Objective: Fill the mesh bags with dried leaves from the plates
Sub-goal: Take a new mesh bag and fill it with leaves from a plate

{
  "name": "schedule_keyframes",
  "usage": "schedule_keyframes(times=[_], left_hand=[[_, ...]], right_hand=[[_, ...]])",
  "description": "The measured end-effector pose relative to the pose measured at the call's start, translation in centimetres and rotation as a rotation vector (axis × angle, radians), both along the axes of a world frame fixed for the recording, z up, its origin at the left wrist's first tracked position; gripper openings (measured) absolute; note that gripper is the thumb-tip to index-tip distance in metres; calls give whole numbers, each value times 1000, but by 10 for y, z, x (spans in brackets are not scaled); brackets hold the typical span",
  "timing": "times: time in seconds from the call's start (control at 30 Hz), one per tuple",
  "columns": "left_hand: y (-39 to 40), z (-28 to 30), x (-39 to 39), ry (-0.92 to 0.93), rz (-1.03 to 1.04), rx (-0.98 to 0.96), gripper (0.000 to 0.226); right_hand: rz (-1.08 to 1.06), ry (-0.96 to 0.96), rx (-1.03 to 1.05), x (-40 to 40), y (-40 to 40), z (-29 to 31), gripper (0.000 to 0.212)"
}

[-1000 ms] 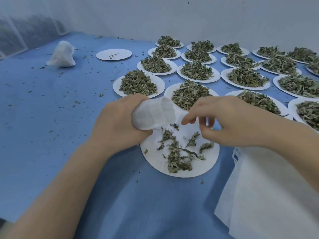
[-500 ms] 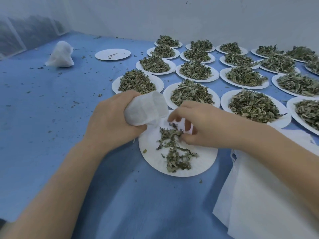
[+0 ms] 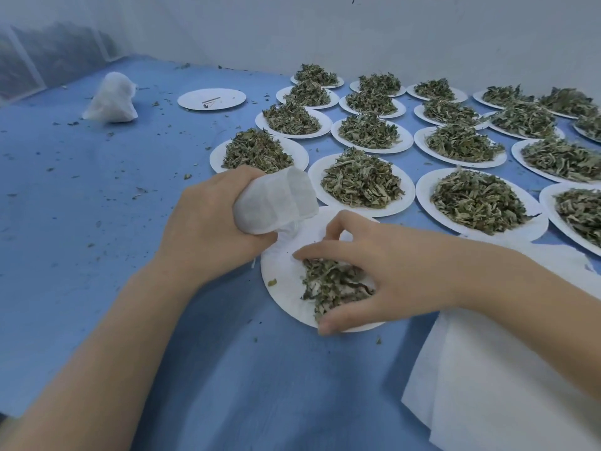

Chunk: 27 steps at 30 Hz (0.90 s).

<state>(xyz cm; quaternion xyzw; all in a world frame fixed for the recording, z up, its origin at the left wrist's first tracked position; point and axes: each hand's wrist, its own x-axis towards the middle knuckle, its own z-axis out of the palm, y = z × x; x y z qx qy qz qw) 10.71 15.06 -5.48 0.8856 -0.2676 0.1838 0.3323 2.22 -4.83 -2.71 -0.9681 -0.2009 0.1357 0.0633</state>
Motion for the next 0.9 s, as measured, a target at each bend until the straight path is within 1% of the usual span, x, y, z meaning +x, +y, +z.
schedule_keyframes(times=[0.1,0.17,0.23,0.43,0.57,0.63,0.73,0.9], left_hand=[[0,-1,1,0,-6,2,46],[0,-2,2,-6,-15,9,44],[0,-3,2,-13,-23,13,43],[0,-3,1,7,-20,32,46],[0,-4,1,25,-5,86,49],[0,-5,1,11,11,127,48],[0,-4,1,-8,25,181,49],[-2,-2,-2,-32,10,179,54]], right_hand=[[-9,-51,21,3,4,-7,58],[-25,-88,79,5,5,-8,49],[-38,-106,125,7,5,-9,44],[6,-221,161,9,3,-8,28],[10,-295,201,10,1,-3,22],[-17,-339,236,9,-3,6,19],[-67,-371,234,7,-7,19,19],[-50,-410,278,11,-3,33,18]])
